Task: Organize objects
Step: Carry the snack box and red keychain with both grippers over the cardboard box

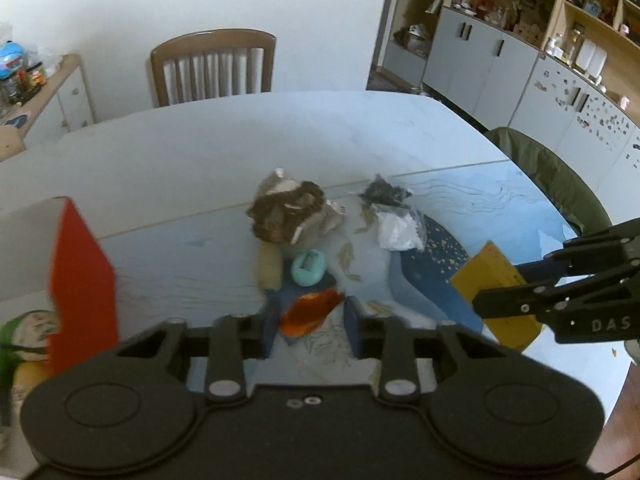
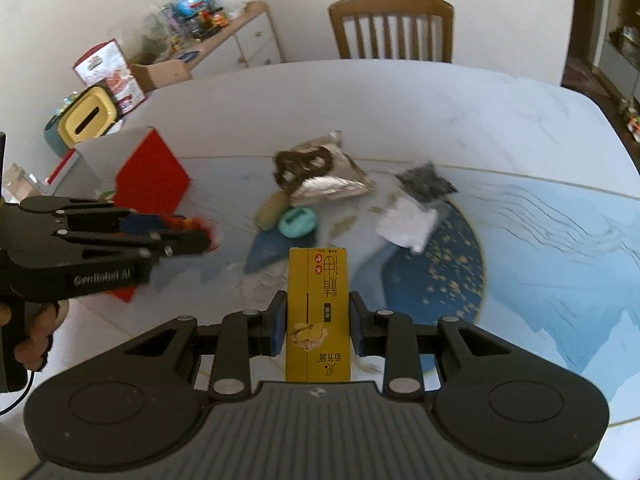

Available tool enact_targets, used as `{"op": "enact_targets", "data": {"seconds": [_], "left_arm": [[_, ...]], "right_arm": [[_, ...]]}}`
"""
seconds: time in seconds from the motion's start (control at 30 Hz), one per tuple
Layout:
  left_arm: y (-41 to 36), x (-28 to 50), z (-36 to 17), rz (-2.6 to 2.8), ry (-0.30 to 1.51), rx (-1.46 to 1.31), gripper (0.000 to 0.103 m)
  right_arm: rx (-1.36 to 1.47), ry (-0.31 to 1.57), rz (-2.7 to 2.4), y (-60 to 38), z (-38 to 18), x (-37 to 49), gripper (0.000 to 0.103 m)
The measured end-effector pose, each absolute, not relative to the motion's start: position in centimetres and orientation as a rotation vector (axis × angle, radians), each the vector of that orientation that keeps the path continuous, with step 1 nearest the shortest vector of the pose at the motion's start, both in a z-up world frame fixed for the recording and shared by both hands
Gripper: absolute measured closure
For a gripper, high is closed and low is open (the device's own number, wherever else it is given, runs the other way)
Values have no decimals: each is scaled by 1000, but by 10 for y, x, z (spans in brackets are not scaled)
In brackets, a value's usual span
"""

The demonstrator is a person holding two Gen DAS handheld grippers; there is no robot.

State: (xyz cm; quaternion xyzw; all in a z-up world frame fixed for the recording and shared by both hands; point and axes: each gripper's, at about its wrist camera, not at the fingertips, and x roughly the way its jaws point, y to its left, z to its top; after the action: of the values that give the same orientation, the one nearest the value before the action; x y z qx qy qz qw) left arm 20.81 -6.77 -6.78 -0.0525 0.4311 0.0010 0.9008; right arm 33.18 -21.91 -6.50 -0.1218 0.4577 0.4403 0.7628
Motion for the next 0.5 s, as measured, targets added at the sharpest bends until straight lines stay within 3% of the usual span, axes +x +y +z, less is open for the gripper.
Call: {"op": "enact_targets", "data": {"seconds": [0.5], "left_arm": [[4, 165, -27, 20, 840, -199, 85]], "right_arm": [[-283, 935, 1018, -158, -33, 291, 73]]}}
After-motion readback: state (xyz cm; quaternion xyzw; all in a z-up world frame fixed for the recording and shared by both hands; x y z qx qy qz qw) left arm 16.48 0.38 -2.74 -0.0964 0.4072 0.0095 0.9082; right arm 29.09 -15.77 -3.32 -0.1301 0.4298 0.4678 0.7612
